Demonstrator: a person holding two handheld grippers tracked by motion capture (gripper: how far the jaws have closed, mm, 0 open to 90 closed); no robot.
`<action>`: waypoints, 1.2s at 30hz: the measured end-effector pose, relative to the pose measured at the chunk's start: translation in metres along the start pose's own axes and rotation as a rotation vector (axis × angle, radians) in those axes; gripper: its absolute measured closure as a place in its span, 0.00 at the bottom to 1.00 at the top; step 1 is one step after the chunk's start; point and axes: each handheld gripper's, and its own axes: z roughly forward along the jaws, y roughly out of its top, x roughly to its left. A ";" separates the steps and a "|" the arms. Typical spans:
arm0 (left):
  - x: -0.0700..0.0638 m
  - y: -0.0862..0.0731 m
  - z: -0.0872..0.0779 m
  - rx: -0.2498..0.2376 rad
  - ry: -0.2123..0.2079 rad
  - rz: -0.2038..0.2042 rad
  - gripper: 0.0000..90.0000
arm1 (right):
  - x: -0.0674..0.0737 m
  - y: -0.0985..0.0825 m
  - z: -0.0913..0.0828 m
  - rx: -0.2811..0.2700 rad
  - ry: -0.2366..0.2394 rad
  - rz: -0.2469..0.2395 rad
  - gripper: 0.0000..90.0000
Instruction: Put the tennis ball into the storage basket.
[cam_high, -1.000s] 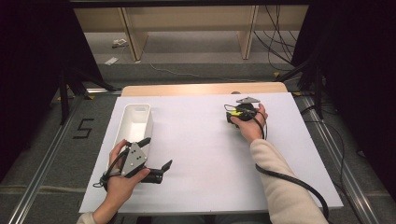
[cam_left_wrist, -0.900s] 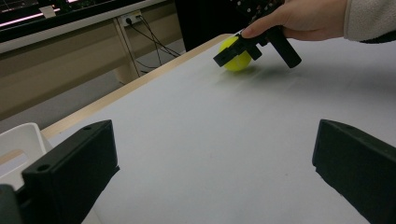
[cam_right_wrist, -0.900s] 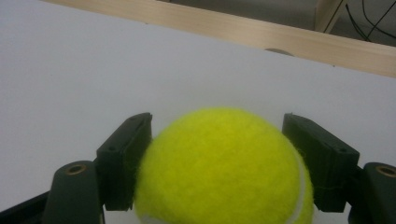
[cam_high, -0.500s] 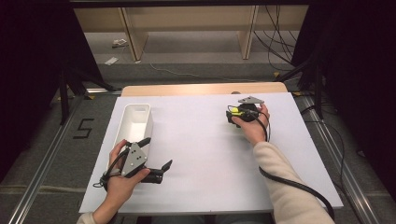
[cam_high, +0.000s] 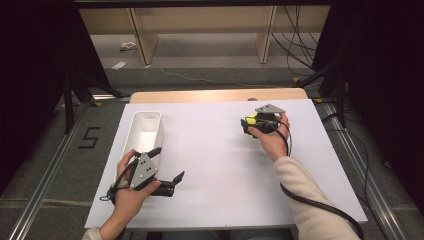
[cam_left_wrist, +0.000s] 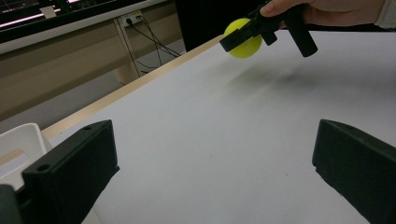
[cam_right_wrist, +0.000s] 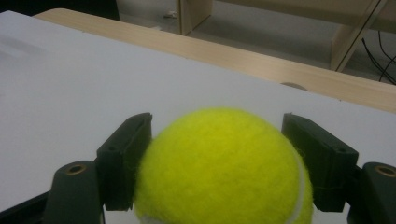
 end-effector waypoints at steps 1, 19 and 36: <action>0.000 0.000 0.000 0.000 0.000 -0.002 0.00 | 0.001 0.001 -0.001 -0.002 0.002 0.001 0.30; 0.000 0.001 -0.001 -0.005 -0.001 -0.004 0.00 | 0.019 0.013 -0.016 -0.052 0.035 -0.024 0.30; 0.000 0.001 -0.001 -0.004 0.001 -0.002 0.00 | 0.030 0.018 -0.022 -0.064 0.070 -0.034 0.30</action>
